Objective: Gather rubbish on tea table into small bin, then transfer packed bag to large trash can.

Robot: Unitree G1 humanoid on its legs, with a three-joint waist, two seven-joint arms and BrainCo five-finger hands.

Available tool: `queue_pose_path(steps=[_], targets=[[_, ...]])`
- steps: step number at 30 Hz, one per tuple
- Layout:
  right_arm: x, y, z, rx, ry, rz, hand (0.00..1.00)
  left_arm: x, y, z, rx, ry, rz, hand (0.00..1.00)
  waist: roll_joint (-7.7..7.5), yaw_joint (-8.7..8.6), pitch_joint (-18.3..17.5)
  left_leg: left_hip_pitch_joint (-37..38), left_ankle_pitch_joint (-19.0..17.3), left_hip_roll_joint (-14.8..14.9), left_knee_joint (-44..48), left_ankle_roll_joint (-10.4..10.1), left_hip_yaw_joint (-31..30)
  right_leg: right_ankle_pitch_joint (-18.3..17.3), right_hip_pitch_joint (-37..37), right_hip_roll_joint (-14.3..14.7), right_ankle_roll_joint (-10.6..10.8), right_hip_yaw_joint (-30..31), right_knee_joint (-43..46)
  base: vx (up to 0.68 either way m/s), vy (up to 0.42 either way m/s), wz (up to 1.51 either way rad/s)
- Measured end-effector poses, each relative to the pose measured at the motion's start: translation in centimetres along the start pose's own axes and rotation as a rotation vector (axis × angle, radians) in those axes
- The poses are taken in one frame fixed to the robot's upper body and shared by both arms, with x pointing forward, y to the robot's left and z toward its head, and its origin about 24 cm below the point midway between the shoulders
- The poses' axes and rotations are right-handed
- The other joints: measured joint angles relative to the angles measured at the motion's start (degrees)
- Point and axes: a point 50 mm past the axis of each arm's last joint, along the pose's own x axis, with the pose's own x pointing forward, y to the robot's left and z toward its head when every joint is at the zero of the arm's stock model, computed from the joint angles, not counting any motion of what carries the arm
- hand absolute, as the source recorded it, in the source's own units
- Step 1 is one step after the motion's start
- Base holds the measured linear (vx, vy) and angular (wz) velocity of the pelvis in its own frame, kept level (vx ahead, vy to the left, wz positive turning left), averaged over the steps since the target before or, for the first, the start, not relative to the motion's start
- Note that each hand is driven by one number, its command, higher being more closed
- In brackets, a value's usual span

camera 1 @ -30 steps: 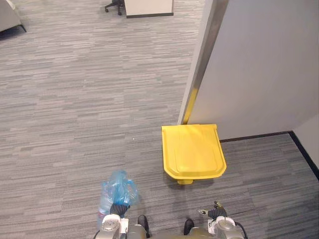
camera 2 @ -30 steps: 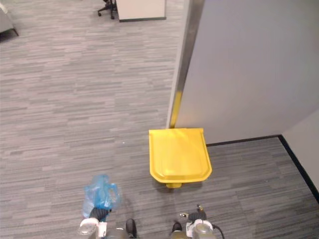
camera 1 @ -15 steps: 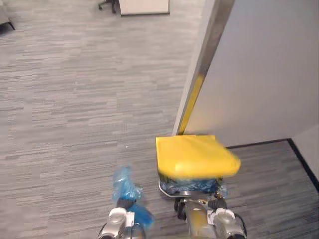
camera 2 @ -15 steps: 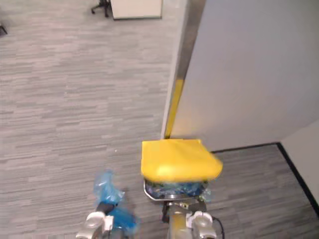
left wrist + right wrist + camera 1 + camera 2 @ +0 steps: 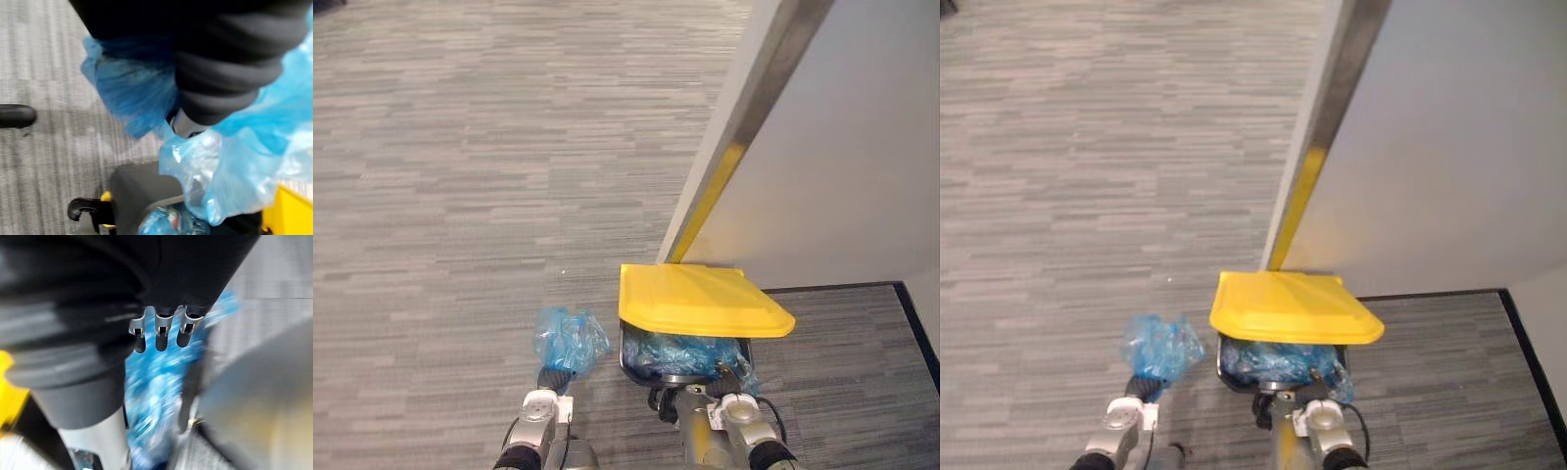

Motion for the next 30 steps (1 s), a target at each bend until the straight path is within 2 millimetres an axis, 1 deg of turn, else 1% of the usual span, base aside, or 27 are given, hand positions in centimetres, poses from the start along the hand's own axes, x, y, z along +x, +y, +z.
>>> queue_pose_path(steps=[1,2,3,4,5,6,7,8,9,11,12,14,16,18,19,23,25,28,30], targets=[[0.5,-0.4,1.8,-0.017,-0.052,-0.005,0.0,0.1,0.3,0.4,0.008,-0.015,0.007,1.0,-0.28,0.6,0.21,-1.14,-0.09,0.34,0.24,0.56,-0.37,-0.26,-0.14,0.27,2.02,-0.25,-1.62,-0.18,-0.136,0.28],[1.1,-1.1,4.4,-0.038,-0.119,-0.021,0.0,0.2,0.7,1.1,0.013,-0.041,0.018,1.0,-0.43,0.86,0.65,-2.98,-0.92,0.99,1.36,2.84,-0.83,0.29,-0.29,1.66,3.82,0.77,-3.42,-0.18,-0.163,0.25],[1.6,-2.2,7.1,-0.051,-0.187,-0.052,0.0,0.4,1.1,2.0,0.005,-0.076,0.031,1.0,-0.7,1.09,1.23,-4.81,-1.24,1.84,2.19,3.35,-1.6,1.46,-1.54,3.22,3.68,3.76,-3.28,-0.23,-0.193,0.34],[1.7,-2.7,8.5,-0.056,-0.221,-0.068,0.0,0.5,1.6,2.6,0.007,-0.097,0.045,1.0,-2.08,1.0,2.1,-4.68,-1.14,0.83,1.97,3.2,-1.66,1.98,-1.72,3.22,2.72,5.48,-3.69,-0.2,-0.184,0.27],[1.9,-4.5,11.2,-0.071,-0.289,-0.116,0.0,0.4,1.8,3.1,-0.016,-0.122,0.055,1.0,-2.74,1.32,2.48,-6.53,-0.98,0.58,5.38,1.98,-1.75,2.81,-1.81,3.4,2.23,5.09,-5.96,-0.2,-0.115,0.13],[1.9,-5.7,12.7,-0.075,-0.329,-0.148,0.0,0.4,1.7,3.3,-0.03,-0.131,0.052,1.0,-2.64,1.26,2.53,-8.91,-1.71,0.0,9.52,2.08,-0.95,4.05,-1.81,3.68,2.23,4.99,-7.42,-0.16,-0.058,-0.03],[1.8,-6.7,13.8,-0.076,-0.357,-0.178,0.0,0.4,1.6,3.5,-0.029,-0.142,0.047,1.0,-2.51,1.06,2.64,-10.37,-2.81,-0.23,11.86,2.74,-0.09,4.76,-1.81,3.97,2.26,4.98,-8.26,-0.17,-0.027,-0.08],[1.8,-7.8,14.7,-0.067,-0.375,-0.207,0.0,0.3,1.4,4.0,-0.038,-0.168,0.037,1.0,-2.48,1.11,2.95,-10.93,-4.16,0.34,12.12,2.87,0.16,5.63,-1.81,4.43,2.71,5.04,-8.42,-0.14,-0.044,0.01],[1.6,-8.7,15.5,-0.063,-0.394,-0.236,0.0,0.3,1.4,4.7,-0.042,-0.2,0.032,1.0,-3.16,1.14,3.99,-10.91,-4.22,0.22,11.92,2.49,-0.07,6.15,-1.78,4.32,2.31,5.83,-8.71,-0.13,-0.06,0.06],[1.5,-9.8,16.3,-0.038,-0.409,-0.263,0.0,0.2,1.2,5.5,-0.056,-0.236,0.023,1.0,-3.62,0.95,4.65,-11.24,-4.15,0.03,11.25,2.35,-0.38,6.79,-1.37,4.87,3.09,6.89,-10.87,-0.1,-0.068,0.08],[1.4,-10.3,16.8,-0.022,-0.418,-0.276,0.0,0.1,1.2,5.8,-0.058,-0.255,0.014,1.0,-3.43,0.95,4.79,-11.52,-4.05,0.24,11.05,2.18,-1.01,7.07,-0.94,5.8,3.43,7.31,-12.73,-0.06,-0.058,-0.03],[1.2,-10.8,17.6,0.011,-0.435,-0.282,0.0,-0.2,1.2,6.5,-0.06,-0.293,0.005,1.0,-3.45,1.28,4.9,-11.67,-4.04,0.57,10.48,2.19,-1.37,7.38,-0.74,6.74,3.97,7.44,-14.34,-0.01,-0.058,-0.1],[0.8,-11.4,18.9,0.027,-0.479,-0.294,0.0,-0.5,1.1,7.8,-0.067,-0.348,-0.007,1.0,-3.37,1.31,5.7,-11.33,-4.0,0.99,9.65,2.1,-1.54,7.47,-0.17,7.72,3.86,7.49,-15.51,0.03,-0.079,-0.02],[0.6,-11.7,19.5,0.05,-0.496,-0.299,0.0,-0.7,0.7,8.8,-0.078,-0.392,-0.029,1.0,-3.39,0.98,6.25,-11.3,-3.57,1.5,10.41,1.24,-1.9,8.79,-0.1,8.18,2.82,7.16,-15.11,0.03,-0.067,-0.03],[0.4,-12.0,19.8,0.054,-0.506,-0.304,0.0,-0.9,0.3,9.6,-0.085,-0.425,-0.048,1.0,-3.3,0.86,6.44,-11.42,-3.52,1.97,10.46,1.18,-1.89,8.78,-0.06,8.6,2.82,7.15,-15.2,0.03,-0.056,-0.04],[0.0,-12.6,20.4,0.062,-0.534,-0.32,0.0,-2.0,-1.3,12.5,-0.092,-0.549,-0.124,1.0,-3.1,0.5,7.96,-11.53,-3.53,2.34,11.37,1.16,-1.9,8.79,0.23,8.97,2.82,7.1,-15.09,0.03,-0.022,-0.02],[0.1,-12.6,20.3,0.062,-0.531,-0.32,0.0,-2.7,-2.0,13.6,-0.101,-0.605,-0.176,1.0,-3.08,0.39,7.98,-11.53,-3.57,2.32,11.68,1.09,-1.84,8.8,0.44,8.94,2.83,7.13,-15.07,0.0,0.0,0.0],[0.1,-12.6,20.3,0.061,-0.53,-0.32,0.0,-3.7,-2.9,14.8,-0.105,-0.666,-0.238,1.0,-3.04,0.42,8.01,-11.39,-3.78,2.31,12.16,0.75,-1.91,8.81,0.85,8.87,2.83,7.13,-15.06,0.0,0.0,0.0],[0.1,-12.6,20.2,0.061,-0.529,-0.32,0.0,-4.8,-3.7,16.0,-0.101,-0.733,-0.293,1.0,-3.04,0.34,8.01,-11.34,-3.81,2.08,12.24,0.69,-1.79,8.87,0.92,8.72,2.9,7.48,-15.06,0.0,0.0,0.0]])
